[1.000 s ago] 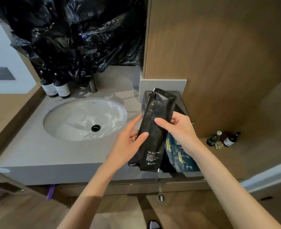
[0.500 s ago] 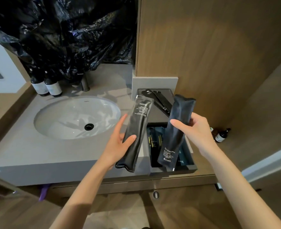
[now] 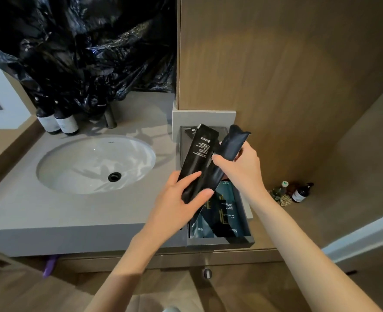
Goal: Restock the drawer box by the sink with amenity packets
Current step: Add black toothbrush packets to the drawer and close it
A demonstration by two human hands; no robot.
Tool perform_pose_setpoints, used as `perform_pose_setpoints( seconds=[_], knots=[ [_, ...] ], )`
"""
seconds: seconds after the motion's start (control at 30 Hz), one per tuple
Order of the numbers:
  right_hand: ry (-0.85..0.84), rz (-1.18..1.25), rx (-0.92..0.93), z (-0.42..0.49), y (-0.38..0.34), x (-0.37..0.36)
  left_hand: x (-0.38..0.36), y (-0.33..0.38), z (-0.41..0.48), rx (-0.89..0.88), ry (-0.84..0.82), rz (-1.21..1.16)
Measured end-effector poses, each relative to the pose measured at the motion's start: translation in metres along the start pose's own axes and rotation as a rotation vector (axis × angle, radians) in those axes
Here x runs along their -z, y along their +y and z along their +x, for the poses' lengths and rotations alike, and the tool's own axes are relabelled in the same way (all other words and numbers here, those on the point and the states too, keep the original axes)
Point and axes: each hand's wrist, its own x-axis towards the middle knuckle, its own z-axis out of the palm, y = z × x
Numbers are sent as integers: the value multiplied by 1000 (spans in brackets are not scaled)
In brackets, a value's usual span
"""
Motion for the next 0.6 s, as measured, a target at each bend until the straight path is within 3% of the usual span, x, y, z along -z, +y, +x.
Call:
perform_pose_setpoints(
  seconds=[0.17,0.33,0.47,0.6],
  knots=[
    [-59,185,-119,1,-4,-3,-12,5,2,-85,82,313],
    [-147,263,-274,5,-8,-3,-17,0,5,-81,158,275],
    [-268,177,-276,9,-3,7,-12,-5,9,30,78,0],
    [-272,96,-238,10,7,19,-4,-2,9,187,-55,-372]
  ],
)
